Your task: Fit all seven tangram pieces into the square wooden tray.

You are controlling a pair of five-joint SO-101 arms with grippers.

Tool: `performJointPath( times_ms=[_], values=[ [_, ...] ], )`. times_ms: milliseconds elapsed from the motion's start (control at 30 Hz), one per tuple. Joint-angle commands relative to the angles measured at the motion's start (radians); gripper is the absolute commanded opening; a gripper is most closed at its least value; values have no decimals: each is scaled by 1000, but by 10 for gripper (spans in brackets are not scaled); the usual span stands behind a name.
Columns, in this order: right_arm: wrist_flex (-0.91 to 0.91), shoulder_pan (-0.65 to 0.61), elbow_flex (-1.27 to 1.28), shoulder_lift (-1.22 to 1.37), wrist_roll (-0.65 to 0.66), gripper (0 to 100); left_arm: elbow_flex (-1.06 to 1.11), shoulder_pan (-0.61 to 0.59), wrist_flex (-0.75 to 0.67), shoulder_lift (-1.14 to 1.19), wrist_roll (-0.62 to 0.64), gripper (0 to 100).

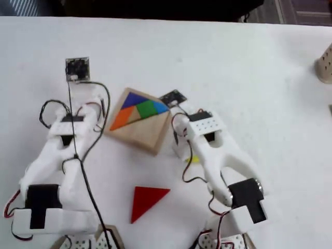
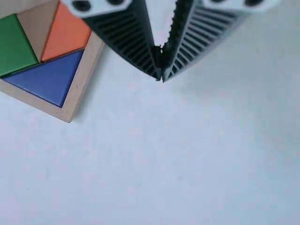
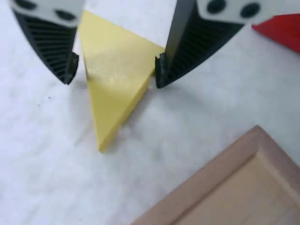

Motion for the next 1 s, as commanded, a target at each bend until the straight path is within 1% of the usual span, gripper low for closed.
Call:
performJointPath(
  times_ms=[0,67,167,233,367,433,567,633,767,967],
  values=[
    [28,7,-41,-8,71,268,-55,-7,3,-2,-8,28],
    [65,-8,-41,-15,126,300,-55,-5,3,-2,-8,28],
    [125,-39,-37,-10,169,369,-55,-5,3,-2,-8,28],
    [150,-47,-34,-8,199,380,-55,-5,3,-2,-8,28],
    [143,-21,-37,-7,206,361,-55,-5,3,-2,-8,28],
    [113,-13,-35,-5,206,344,-55,-5,3,-2,-8,28],
    [102,19,-46,36,213,272,-55,-5,3,-2,-8,28],
    [130,21,-83,74,215,246,-54,-5,3,-2,-8,28],
    [193,22,-163,154,249,244,-54,-5,3,-2,-8,28],
    [232,22,-216,206,247,241,-52,-5,3,-2,-8,28]
  ],
)
